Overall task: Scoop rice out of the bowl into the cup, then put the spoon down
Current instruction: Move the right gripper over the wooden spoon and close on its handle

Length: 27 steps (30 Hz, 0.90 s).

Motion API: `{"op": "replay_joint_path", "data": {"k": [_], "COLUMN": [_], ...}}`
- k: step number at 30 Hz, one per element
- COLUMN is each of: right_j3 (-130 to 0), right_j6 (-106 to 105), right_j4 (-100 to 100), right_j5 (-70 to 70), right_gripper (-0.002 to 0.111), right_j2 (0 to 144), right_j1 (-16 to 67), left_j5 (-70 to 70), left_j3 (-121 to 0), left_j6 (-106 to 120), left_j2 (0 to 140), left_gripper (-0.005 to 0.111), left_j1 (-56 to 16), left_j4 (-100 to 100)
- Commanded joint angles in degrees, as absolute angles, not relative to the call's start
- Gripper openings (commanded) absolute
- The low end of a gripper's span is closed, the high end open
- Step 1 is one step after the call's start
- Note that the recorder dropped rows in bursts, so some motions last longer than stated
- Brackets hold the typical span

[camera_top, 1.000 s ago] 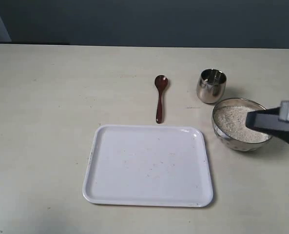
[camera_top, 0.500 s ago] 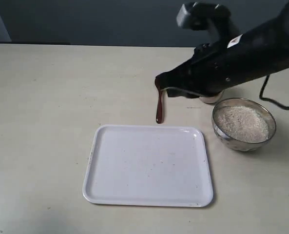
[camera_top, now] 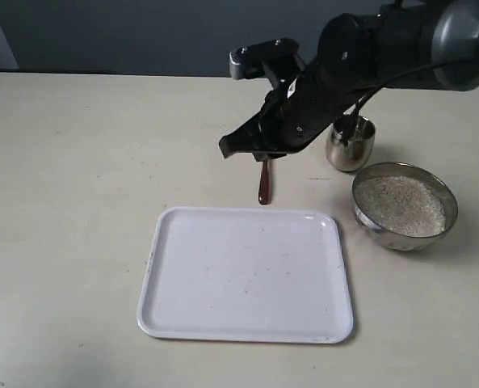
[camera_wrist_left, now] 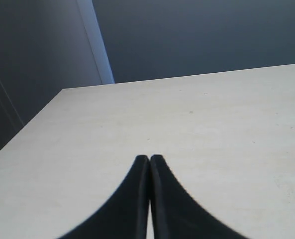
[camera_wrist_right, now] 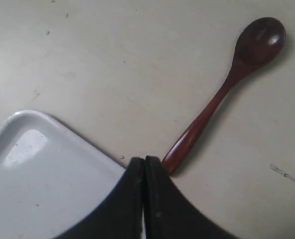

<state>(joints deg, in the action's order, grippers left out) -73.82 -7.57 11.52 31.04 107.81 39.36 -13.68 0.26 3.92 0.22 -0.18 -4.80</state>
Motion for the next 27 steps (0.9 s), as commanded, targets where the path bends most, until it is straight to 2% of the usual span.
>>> {"op": "replay_joint_path", "data": {"k": [1, 3, 5, 15, 27], "right_j3": [-77.4, -78.7, -78.7, -78.7, -79.8], "right_j6": [-9.0, -9.0, -6.3, 15.9, 19.8], "right_j4": [10.7, 10.6, 10.7, -4.5, -4.6], "right_j5": [33.4, 33.5, 31.2, 29.8, 26.7], "right_gripper": [0.015, 0.032, 0.040, 0.040, 0.040], "right_j2": [112.7, 114.1, 114.4, 118.9, 121.6], "right_j1": [39.4, 39.4, 39.4, 39.3, 39.3], "left_j5": [-13.7, -13.7, -13.7, -13.7, -13.7], "left_j3": [0.0, 0.0, 0.0, 0.0, 0.0], "left_j6": [3.7, 3.7, 3.7, 3.7, 3.7], "left_j2": [0.0, 0.0, 0.0, 0.0, 0.0], "left_gripper": [0.000, 0.000, 0.000, 0.000, 0.000], "left_j1": [-0.2, -0.2, -0.2, -0.2, -0.2], "left_j4": [-4.7, -4.7, -4.7, -4.7, -4.7]}}
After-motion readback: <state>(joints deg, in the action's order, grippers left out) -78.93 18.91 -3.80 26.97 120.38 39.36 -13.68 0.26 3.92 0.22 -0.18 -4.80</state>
